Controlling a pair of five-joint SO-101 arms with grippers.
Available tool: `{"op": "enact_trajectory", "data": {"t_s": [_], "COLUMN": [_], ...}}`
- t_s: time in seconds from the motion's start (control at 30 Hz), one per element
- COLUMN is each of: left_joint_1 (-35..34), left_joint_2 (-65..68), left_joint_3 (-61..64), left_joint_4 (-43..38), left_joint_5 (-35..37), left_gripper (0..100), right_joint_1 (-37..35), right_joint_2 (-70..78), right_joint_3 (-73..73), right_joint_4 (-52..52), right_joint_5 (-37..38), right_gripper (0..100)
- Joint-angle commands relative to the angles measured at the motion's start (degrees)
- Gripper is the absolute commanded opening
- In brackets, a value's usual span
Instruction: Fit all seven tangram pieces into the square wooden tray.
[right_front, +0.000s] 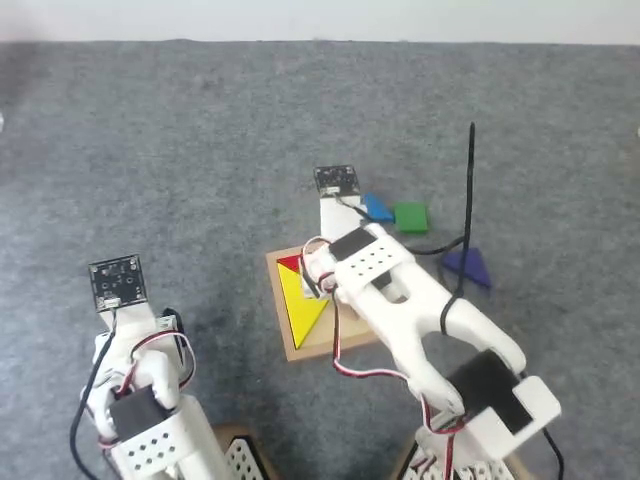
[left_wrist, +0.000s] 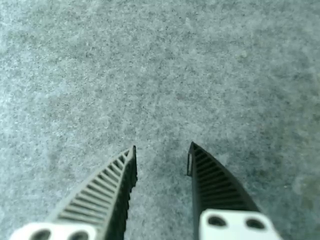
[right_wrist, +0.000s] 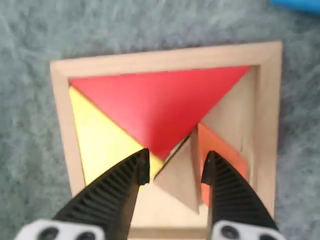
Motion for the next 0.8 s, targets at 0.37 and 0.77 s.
{"op": "enact_trajectory", "data": {"t_s": [0.37,0.77], "left_joint_1": [-0.44,-0.44], "left_joint_2": [-1.05,-1.05], "left_joint_3": [-0.22,-0.22], "left_joint_4": [0.26,0.26], "left_joint_5": [0.44,0.44], "left_gripper": [17,17], "right_joint_1": [8.48,9.01], "right_joint_2": [2.86,-0.66], "right_joint_3": [-0.35,-5.36], "right_joint_4": [-9.98,-4.70], "right_joint_5": [1.14,0.79], "right_gripper": [18.4,18.4]}}
